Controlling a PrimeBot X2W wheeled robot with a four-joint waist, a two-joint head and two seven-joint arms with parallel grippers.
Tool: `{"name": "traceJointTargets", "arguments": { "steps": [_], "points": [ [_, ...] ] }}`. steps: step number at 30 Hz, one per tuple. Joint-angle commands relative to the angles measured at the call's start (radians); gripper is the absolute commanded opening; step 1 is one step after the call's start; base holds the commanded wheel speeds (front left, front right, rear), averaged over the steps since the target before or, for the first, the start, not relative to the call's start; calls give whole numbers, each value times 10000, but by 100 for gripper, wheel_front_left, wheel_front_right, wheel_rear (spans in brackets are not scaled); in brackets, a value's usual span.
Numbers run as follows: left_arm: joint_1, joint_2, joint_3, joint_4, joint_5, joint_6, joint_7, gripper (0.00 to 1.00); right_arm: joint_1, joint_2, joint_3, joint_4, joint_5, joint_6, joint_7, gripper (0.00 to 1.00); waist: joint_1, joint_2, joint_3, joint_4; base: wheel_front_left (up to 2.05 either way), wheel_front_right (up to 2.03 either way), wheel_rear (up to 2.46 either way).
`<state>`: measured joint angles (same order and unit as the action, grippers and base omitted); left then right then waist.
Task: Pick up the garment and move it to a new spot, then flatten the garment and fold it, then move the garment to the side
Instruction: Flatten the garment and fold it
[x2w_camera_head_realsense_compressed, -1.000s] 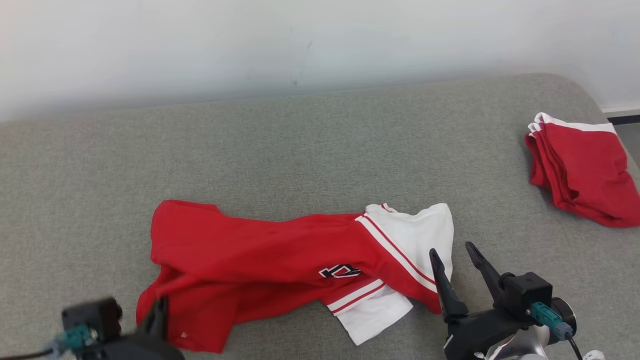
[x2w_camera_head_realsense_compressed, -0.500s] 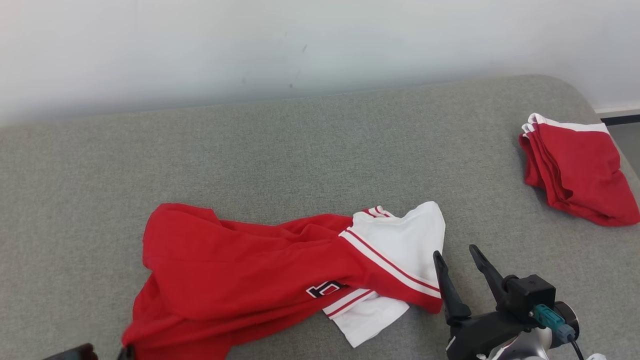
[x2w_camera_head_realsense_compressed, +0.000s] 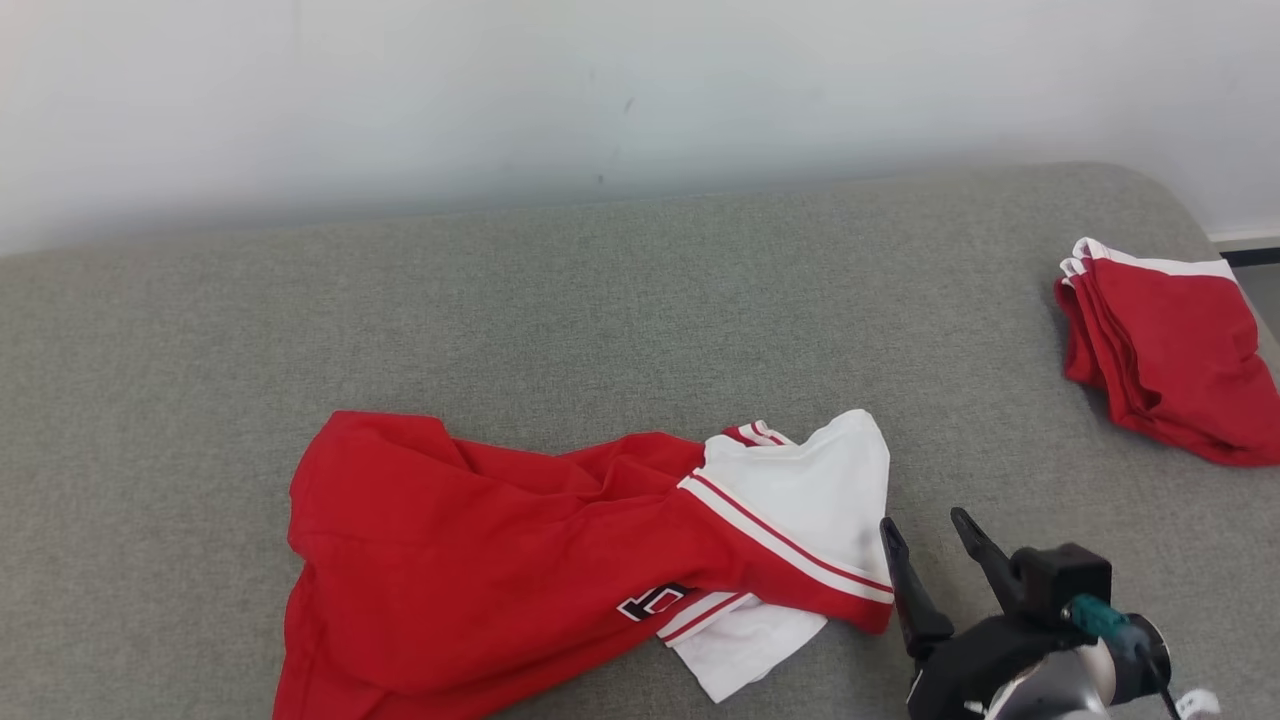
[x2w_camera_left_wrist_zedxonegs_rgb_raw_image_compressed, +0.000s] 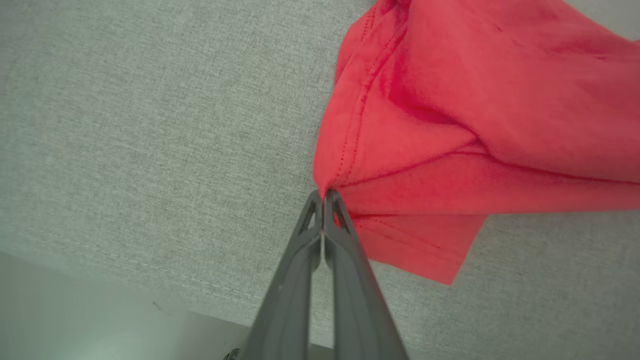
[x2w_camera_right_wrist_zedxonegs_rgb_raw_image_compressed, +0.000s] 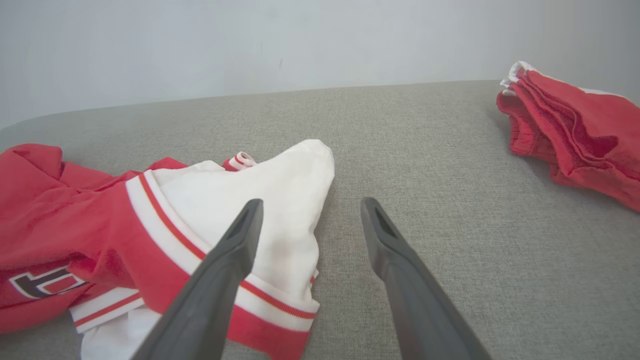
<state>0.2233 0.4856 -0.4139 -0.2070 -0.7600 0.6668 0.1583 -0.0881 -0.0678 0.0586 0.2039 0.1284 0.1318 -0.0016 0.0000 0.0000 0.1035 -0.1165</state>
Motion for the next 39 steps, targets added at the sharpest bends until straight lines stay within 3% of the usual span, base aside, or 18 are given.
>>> {"name": "traceJointTargets", "arguments": {
  "steps": [1,5,6,7,8,9,25,30,31,32,33,39],
  "points": [
    [-133,-21,-11,100,-124,-107,-75,0,-190,-7,-99,45,75,-26,408,100,0,0,-33,38,0,0,0],
    [-347,-29,-107,285,-125,-320,-83,0,-679,-21,-278,264,353,-26,1828,100,0,0,-48,72,0,0,0],
    [-903,38,-276,475,23,-658,6,0,-1985,92,-445,1214,1038,-26,4734,83,0,0,190,403,0,0,0],
    [-946,23,-294,494,20,-653,28,0,-2052,98,-403,1249,1067,-26,4800,48,0,0,204,438,0,0,0],
    [-987,14,-298,497,12,-665,32,0,-2120,100,-412,1254,1057,-26,4789,2,0,0,213,464,0,0,0],
    [-1008,1,-300,513,-3,-669,38,0,-2149,85,-425,1276,985,-26,4793,0,0,0,214,490,0,0,0],
    [-846,32,-65,667,-148,-620,-175,0,-1979,-486,-1999,854,-508,-26,4287,0,0,0,236,706,0,0,0],
    [-509,68,-113,725,-348,-506,144,0,-1669,-439,-2424,893,-791,-26,4723,0,0,0,245,750,0,0,0],
    [-486,51,-116,704,-397,-504,171,6,-1637,-341,-2452,947,-649,-26,4909,38,0,0,245,757,0,0,0],
    [-447,36,-101,683,-430,-499,220,78,-1610,-274,-2457,922,-585,-26,4993,100,0,0,243,767,0,0,0],
    [-389,29,-93,682,-475,-485,254,100,-1593,-230,-2424,891,-496,-26,5100,100,0,0,241,780,0,0,0],
    [-85,279,316,371,-764,-255,349,100,-1108,-188,-2849,199,-446,-26,4830,100,0,0,103,917,0,0,0]
  ]
}}
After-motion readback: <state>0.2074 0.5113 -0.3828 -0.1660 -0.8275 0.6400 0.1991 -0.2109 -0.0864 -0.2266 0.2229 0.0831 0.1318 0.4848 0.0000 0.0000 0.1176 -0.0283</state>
